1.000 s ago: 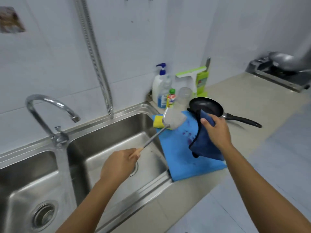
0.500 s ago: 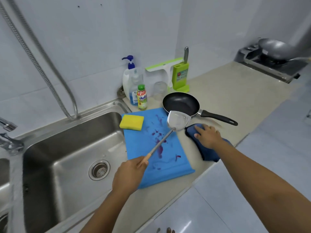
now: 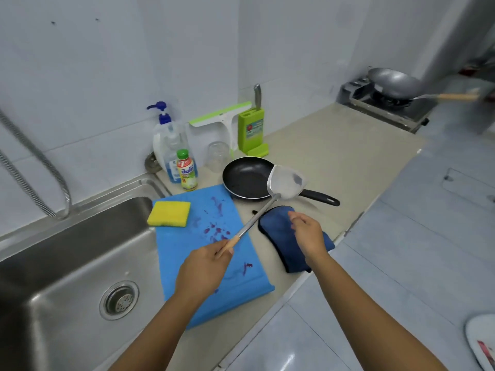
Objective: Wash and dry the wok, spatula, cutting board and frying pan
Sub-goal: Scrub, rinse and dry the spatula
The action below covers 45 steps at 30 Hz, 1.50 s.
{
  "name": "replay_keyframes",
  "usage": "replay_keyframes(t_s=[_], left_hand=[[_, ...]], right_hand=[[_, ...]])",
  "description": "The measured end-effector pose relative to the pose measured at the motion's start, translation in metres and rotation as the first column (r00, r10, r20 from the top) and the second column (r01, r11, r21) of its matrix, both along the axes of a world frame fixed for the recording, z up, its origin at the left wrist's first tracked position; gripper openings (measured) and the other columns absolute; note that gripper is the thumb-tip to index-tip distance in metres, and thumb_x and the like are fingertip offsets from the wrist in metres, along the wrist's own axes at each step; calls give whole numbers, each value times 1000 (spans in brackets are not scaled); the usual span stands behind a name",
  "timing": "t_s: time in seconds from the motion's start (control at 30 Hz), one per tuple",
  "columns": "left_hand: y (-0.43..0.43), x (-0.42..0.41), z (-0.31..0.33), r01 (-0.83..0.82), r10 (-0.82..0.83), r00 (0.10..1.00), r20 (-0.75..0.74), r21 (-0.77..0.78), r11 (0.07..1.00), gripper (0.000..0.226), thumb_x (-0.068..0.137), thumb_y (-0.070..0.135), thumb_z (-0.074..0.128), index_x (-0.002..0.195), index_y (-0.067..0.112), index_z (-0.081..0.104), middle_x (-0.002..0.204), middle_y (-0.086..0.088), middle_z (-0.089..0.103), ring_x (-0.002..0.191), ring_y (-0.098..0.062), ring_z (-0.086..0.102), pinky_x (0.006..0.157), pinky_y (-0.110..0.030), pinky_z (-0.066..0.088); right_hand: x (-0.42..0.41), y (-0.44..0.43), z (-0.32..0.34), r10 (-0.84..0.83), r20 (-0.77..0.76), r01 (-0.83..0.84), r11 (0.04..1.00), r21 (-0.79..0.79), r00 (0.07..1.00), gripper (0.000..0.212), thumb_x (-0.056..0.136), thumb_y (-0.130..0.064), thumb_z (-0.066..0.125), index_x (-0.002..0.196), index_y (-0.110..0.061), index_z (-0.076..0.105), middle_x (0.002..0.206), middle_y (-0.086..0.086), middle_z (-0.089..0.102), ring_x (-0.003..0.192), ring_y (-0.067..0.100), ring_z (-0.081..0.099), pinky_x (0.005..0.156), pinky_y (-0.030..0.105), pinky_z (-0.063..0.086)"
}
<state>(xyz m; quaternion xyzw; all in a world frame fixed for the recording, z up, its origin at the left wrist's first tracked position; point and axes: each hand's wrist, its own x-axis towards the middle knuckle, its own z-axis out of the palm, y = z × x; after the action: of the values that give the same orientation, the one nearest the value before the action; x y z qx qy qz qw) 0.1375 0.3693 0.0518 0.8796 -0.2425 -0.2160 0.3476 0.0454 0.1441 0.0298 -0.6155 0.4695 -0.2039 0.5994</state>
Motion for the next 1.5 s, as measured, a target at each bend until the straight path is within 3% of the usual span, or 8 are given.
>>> replay_keyframes(t_s=[0.27,0.43,0.63,0.8,0.97,1.17,1.27,1.5], left_hand=[[-75,-18,-1,283,-290,956,-50,-120,952,19,89,34,46,88,40,64,67,3,61,59,-16,55,65,-42,51],[-146,-45,6,482,-483,875,-31,-44,875,29,99,35,43,117,37,66,103,3,71,93,-19,63,82,-39,53],[-244,-93,3,651,-658,751,-47,-106,751,25,95,34,46,105,40,68,86,8,70,81,-18,64,75,-36,55],[-340,-142,5,665,-674,732,-98,-116,738,25,96,40,45,108,46,66,81,9,68,67,-14,58,59,-27,45],[-437,-191,12,594,-618,769,-165,-171,786,26,95,33,51,114,40,67,91,10,70,80,-11,64,77,-31,54],[-549,-217,25,592,-609,786,-107,-154,791,24,96,33,50,110,38,68,77,5,66,59,-13,57,57,-25,46],[-597,-218,27,572,-588,802,-106,-147,807,20,94,36,49,98,47,65,79,0,68,62,-23,62,62,-36,53],[-734,-201,4,547,-559,825,-78,-136,826,21,94,29,52,104,41,67,71,7,64,57,-9,55,58,-27,44]], right_hand=[[-39,-1,30,-298,230,227,930,288,927,18,95,-21,60,109,-12,67,102,7,73,88,19,66,83,30,56],[-78,-41,38,-480,287,382,861,337,829,8,96,-13,57,104,-13,61,94,8,67,80,20,63,73,28,56],[-148,-124,29,-662,302,542,742,396,686,10,95,-7,59,105,-6,57,97,13,67,80,21,67,71,28,56],[-204,-215,32,-686,254,577,718,389,682,10,94,-5,59,104,-4,58,95,13,67,82,22,68,68,27,56],[-245,-323,40,-662,227,561,735,380,714,11,95,-6,58,106,-6,59,97,12,68,86,22,68,69,28,55],[-268,-442,50,-630,267,513,762,395,730,5,95,-3,57,99,-6,58,98,13,67,85,22,68,72,29,56],[-267,-495,49,-594,284,472,787,398,752,5,94,-2,58,98,-5,57,97,14,67,84,23,69,72,30,57],[-245,-637,34,-558,264,429,802,416,787,11,94,-1,58,104,-1,57,94,14,67,84,23,68,74,31,59]])
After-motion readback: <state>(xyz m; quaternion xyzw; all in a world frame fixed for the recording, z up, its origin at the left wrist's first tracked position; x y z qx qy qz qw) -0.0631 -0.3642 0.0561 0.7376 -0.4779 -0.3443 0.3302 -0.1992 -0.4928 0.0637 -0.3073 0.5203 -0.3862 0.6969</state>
